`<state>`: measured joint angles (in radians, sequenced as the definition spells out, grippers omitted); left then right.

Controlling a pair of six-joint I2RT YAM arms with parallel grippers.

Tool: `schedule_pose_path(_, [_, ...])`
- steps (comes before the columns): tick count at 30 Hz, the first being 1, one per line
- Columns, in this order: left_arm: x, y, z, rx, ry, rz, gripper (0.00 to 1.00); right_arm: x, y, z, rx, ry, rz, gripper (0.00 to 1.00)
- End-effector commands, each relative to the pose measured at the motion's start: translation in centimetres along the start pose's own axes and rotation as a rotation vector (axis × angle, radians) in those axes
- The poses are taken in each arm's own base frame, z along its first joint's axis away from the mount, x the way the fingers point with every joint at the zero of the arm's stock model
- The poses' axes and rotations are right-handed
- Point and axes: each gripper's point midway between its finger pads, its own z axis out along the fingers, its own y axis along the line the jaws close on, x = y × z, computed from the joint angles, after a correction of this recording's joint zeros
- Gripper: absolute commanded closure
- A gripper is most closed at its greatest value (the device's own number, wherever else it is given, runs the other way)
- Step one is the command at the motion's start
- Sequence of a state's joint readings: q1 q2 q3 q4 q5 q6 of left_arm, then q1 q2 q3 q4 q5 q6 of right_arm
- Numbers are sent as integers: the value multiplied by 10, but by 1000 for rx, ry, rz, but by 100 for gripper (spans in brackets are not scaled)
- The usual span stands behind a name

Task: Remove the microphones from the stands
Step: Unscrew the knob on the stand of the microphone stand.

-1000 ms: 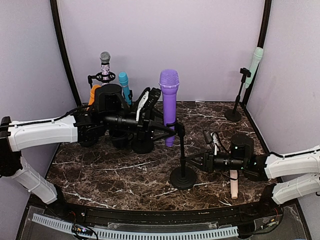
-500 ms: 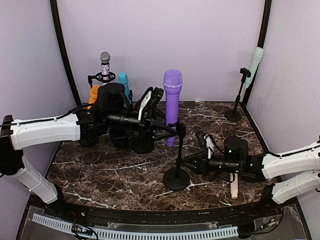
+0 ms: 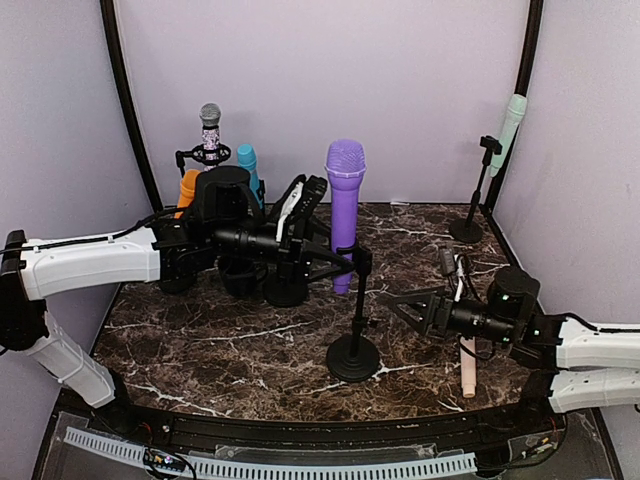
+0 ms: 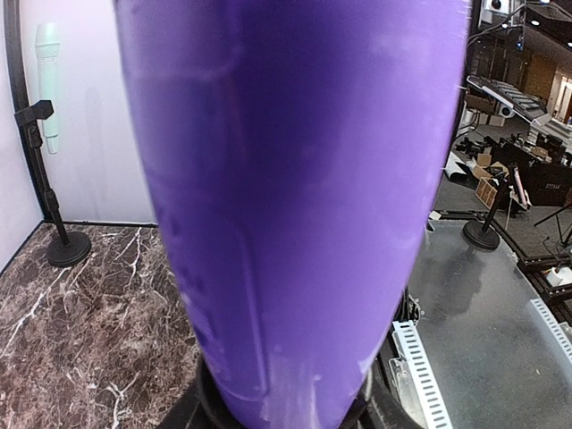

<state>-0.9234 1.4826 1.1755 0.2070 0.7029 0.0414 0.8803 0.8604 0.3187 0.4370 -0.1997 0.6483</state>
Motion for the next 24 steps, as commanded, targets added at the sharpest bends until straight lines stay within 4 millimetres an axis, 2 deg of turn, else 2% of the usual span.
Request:
schedule_pose_path(1, [15, -14, -4, 53, 54, -49, 100, 12, -5, -10, -16, 44, 59, 11])
schedule_pose_path(6, [17, -15, -3, 57, 58, -59, 100, 12, -4, -9, 19, 110, -10, 26])
schedule_pose_path(11, [19, -14, -2, 58, 63, -66, 100, 8, 0, -2, 66, 137, -98, 27])
schedule_pose_path(17, [23, -14, 0, 83, 105, -88, 100, 4, 1, 7, 181, 121, -297, 42])
schedule_pose_path(19, [24, -14, 1, 93, 118, -100, 100, 7, 2, 12, 182, 123, -340, 45])
schedule_pose_path(24, [20, -12, 4, 96, 112, -103, 100, 24, 6, 23, 172, 165, -433, 45])
